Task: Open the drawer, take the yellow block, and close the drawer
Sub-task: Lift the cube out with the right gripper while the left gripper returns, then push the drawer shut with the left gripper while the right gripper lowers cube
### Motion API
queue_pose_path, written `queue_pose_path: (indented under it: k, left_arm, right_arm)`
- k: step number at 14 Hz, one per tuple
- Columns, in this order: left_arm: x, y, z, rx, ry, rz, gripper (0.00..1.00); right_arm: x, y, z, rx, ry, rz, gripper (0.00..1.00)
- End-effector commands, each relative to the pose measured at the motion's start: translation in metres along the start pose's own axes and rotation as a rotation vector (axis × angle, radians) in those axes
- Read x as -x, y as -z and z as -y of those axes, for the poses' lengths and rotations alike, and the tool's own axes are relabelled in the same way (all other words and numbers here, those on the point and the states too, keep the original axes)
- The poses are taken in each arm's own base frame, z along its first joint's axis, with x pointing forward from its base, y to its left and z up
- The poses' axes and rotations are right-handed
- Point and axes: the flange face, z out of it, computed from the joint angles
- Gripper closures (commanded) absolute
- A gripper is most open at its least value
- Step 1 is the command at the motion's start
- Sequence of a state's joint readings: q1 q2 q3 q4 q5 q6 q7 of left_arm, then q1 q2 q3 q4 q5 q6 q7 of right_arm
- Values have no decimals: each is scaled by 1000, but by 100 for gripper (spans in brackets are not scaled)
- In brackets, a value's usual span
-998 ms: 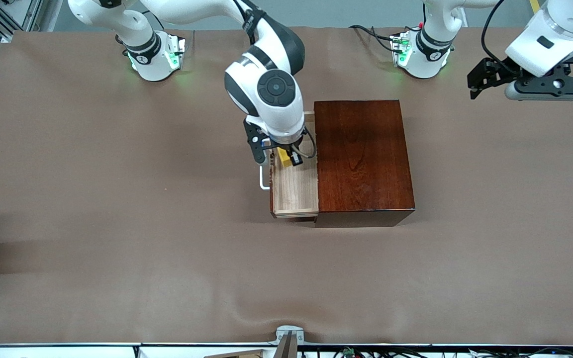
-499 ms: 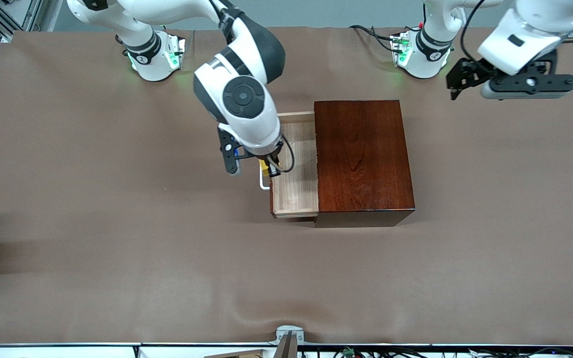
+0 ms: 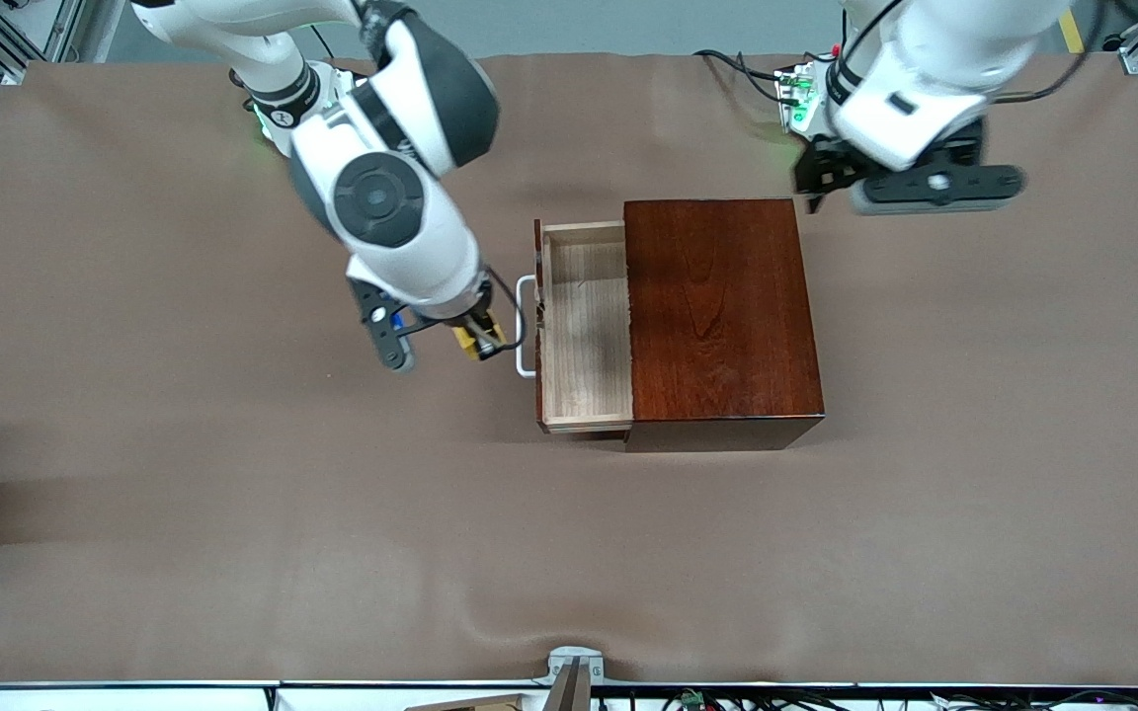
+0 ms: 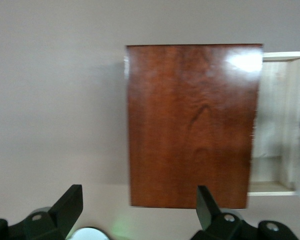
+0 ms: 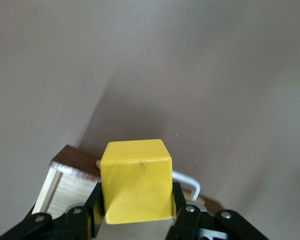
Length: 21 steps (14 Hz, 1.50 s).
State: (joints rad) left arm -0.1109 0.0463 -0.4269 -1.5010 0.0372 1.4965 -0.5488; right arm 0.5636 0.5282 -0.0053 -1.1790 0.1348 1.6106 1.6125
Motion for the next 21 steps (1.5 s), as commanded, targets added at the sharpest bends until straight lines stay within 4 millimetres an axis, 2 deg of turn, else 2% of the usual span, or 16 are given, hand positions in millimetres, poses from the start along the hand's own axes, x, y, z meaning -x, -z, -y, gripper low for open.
queue_pose_path:
  k: [1, 5, 7, 8, 12, 13, 14, 15, 17, 21]
  left_arm:
    - [-10, -10, -67, 66, 82, 43, 0]
    - [-7, -48, -167, 168, 274, 39, 0]
    - [2, -71, -216, 224, 403, 31, 0]
    - [4, -85, -239, 239, 473, 11, 0]
    - [27, -162, -330, 217, 616, -106, 0]
    - [33, -174, -347, 229, 645, -145, 0]
    - [37, -190, -357, 221, 656, -153, 0]
    - [36, -197, -362, 238, 674, -155, 0]
    - [39, -224, -374, 256, 733, -150, 0]
    - [39, -259, -386, 278, 797, -152, 0]
  right_arm:
    - [-40, 6, -8, 29, 93, 23, 100]
    - [-100, 0, -19, 70, 250, 48, 100]
    - [-120, -6, -25, 89, 322, 63, 100]
    - [-134, -10, -28, 96, 336, 71, 100]
    - [-188, -17, -45, 107, 462, 103, 100]
    - [-197, -19, -49, 111, 474, 110, 100]
    - [-207, -22, -53, 114, 493, 116, 100]
    - [-219, -23, -58, 115, 512, 124, 100]
    - [-246, -28, -71, 116, 557, 142, 100]
    - [-289, -48, -94, 111, 648, 164, 100]
